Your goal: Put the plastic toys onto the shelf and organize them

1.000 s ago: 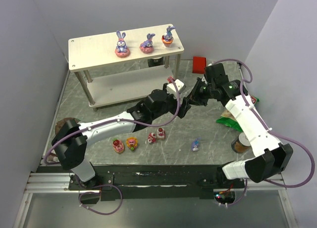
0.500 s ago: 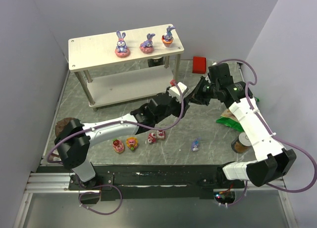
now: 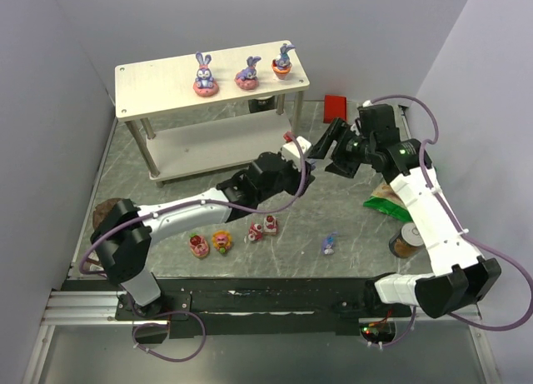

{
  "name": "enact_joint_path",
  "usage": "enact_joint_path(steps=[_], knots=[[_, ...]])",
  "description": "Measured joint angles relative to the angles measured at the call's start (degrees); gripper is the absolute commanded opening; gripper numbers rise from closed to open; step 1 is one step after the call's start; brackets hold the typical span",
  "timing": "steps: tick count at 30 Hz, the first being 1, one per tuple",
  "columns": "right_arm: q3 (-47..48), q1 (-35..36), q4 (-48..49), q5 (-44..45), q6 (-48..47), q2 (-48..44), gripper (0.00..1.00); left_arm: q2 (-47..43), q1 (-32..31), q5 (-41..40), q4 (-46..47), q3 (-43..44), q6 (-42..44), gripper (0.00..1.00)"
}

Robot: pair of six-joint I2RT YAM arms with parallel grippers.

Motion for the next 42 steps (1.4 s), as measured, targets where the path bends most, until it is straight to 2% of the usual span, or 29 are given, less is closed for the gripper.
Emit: enact_joint_path(steps=[5, 13, 21, 25, 32, 38, 42], knots=[[0.0, -1.97, 1.62, 1.92, -0.33, -2.89, 0.81, -2.64, 5.88, 9.55, -3.02, -0.02, -2.62, 0.01], [-0.94, -6.6, 5.7, 3.04, -0.59, -7.15, 0.8, -17.03, 22.21, 29.0, -8.13, 0.72, -3.1, 0.01], [-3.78, -7.69, 7.85, 2.05, -0.76, -6.19, 0.8, -23.58, 35.34, 47.41, -16.55, 9.62, -1.36, 0.01], [-3.78, -7.82, 8.68, 1.33, -0.98, -5.46, 0.79, -23.47, 42.77, 55.06, -18.8, 13.22, -1.36, 0.01], [-3.78, -8.24, 9.88, 0.33, -1.9, -4.42, 0.79, -21.38, 52.13, 63.12, -22.32, 16.83, -0.52, 0.01], [-3.78, -9.49, 9.73, -0.72, -3.13, -3.91, 0.79, -15.61, 62.47, 74.4, -18.08, 17.9, -5.11, 0.01], [-3.78, -10.25, 9.68, -1.16, -3.76, -3.67, 0.79, -10.93, 64.98, 78.34, -15.72, 19.04, -7.93, 0.01]])
